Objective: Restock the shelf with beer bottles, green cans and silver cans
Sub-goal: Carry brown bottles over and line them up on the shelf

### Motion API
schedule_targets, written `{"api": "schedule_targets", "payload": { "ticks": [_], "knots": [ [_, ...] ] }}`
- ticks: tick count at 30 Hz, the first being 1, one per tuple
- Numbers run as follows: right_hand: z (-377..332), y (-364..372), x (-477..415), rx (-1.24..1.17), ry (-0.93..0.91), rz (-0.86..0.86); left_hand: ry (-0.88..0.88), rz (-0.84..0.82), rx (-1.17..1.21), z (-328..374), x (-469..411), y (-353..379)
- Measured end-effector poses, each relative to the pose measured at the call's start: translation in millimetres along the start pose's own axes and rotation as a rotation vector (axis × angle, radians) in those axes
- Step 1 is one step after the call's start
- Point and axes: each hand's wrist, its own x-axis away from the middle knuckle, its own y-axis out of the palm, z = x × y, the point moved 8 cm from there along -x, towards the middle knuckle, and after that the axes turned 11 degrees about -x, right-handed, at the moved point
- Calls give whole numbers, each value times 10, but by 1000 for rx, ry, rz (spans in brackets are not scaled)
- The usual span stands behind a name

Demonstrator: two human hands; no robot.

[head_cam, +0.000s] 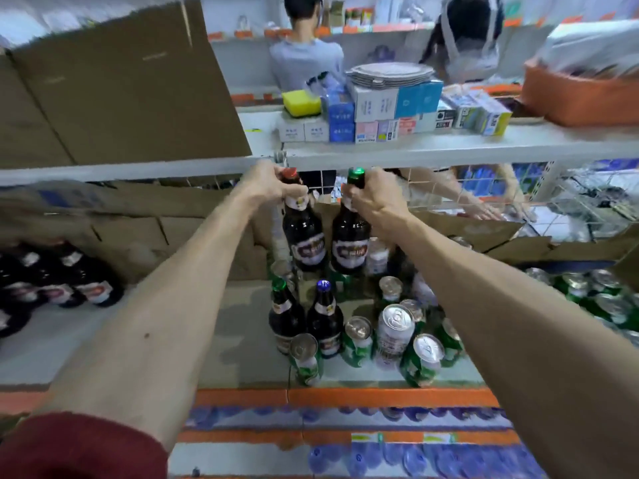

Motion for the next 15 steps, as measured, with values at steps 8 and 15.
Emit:
{"api": "schedule_targets", "payload": {
  "ticks": [8, 15],
  "knots": [
    [-929, -124, -158, -51, -132, 65, -94, 261, 38, -226, 268, -912],
    [-1474, 688, 116, -60, -205, -89, -257, 348, 28, -1205, 874, -1393]
  ]
}}
